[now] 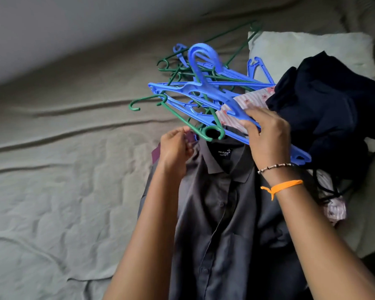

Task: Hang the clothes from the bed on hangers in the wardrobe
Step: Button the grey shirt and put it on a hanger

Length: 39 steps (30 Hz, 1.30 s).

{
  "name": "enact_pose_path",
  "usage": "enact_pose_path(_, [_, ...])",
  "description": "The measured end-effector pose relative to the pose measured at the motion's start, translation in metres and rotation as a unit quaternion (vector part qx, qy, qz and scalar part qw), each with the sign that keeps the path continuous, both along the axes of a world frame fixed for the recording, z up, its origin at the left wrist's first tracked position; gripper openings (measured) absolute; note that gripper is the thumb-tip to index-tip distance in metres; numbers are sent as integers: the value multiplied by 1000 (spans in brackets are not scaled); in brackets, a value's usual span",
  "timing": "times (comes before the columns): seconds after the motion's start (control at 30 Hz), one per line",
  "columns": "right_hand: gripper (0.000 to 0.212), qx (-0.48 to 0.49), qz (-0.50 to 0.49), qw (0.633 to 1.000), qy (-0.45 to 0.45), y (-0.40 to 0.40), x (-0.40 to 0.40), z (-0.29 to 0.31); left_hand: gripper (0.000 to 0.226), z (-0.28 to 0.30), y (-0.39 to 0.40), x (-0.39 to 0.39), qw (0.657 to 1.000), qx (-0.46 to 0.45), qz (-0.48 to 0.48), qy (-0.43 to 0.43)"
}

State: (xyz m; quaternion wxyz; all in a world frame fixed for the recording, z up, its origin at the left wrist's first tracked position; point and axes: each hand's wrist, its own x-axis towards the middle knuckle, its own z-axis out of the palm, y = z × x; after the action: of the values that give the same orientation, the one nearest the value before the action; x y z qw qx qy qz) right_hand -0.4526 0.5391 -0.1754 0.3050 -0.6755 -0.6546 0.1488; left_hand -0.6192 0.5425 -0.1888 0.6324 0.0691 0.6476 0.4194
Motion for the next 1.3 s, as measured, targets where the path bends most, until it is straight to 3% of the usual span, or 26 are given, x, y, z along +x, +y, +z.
enact_pose_path(0.07, [17,-5,-21,999,26,1,0,-5,31,1,-6,3,1000,-20,-20,10])
enact_pose_path(0.13, [17,-18,-21,999,24,5,0,-8,20,4,-5,5,998,-52,-13,-43])
enact_pose_path(0.27, [15,-38,18,998,40,-4,-4,-9,44,-1,9,9,994,-47,-42,-85])
enact_pose_path(0.37, [16,-47,17,995,89,-12,-4,-9,11,-8,17,13,998,-53,-9,-43])
enact_pose_path(0.43, [14,-55,5,992,113,-13,-4,-10,11,-14,17,16,996,-86,-5,-29])
enact_pose_path(0.53, [13,-46,-12,992,114,-14,-8,-7,48,-19,14,28,994,-108,2,-14])
enact_pose_path(0.57, [12,-43,-11,994,105,-13,-9,-5,49,-20,14,32,992,-121,20,-25])
enact_pose_path(0.63, [10,-69,-4,992,105,-10,-9,-3,29,-22,10,36,989,-127,54,-53])
enact_pose_path(0.7, [13,-138,-12,972,190,-5,-7,-3,22,-23,0,35,986,-102,91,-95])
enact_pose_path(0.83, [16,-253,-67,854,451,-5,6,7,34,-34,-16,30,990,19,59,-127])
enact_pose_path(0.93, [18,-271,-58,816,508,-9,17,15,28,-30,-2,33,984,89,-49,-147])
enact_pose_path(1.03, [18,-286,-36,796,532,-13,22,19,58,-23,8,44,977,116,-117,-137])
enact_pose_path(1.1, [13,-269,-40,795,543,-14,24,20,57,-19,13,52,980,114,-69,-146])
enact_pose_path(1.17, [11,-234,-61,801,547,-14,26,20,48,-20,16,48,978,91,66,-175])
enact_pose_path(1.23, [16,-189,-86,796,569,-15,26,16,37,-29,10,38,991,62,117,-28])
enact_pose_path(1.27, [19,-167,-94,784,591,-16,25,14,30,-35,2,34,991,44,58,110])
enact_pose_path(1.3, [21,-147,-99,767,617,-16,23,11,34,-39,-10,34,968,30,-50,245])
